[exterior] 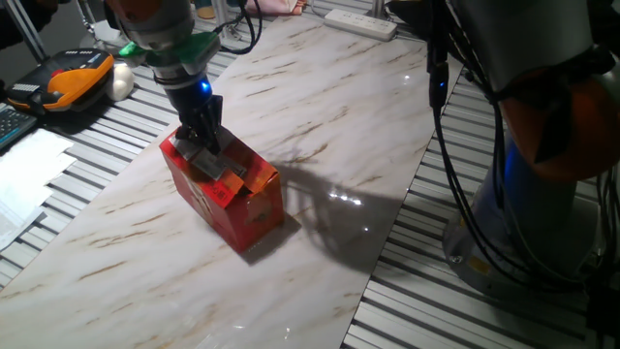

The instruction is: Cover the box

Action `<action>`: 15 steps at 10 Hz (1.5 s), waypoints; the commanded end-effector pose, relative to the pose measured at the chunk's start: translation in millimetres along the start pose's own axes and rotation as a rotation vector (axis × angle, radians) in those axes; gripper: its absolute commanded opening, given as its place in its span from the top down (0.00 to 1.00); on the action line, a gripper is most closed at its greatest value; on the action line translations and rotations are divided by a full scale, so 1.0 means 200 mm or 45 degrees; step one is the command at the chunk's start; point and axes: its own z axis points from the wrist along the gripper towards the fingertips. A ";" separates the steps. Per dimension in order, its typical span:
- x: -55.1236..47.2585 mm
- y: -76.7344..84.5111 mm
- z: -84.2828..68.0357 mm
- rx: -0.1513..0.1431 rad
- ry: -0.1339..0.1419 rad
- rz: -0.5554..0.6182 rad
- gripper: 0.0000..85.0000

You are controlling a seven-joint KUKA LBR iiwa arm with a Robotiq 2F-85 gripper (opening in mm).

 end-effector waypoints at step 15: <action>0.15 0.30 -0.43 -0.137 -0.038 0.173 1.00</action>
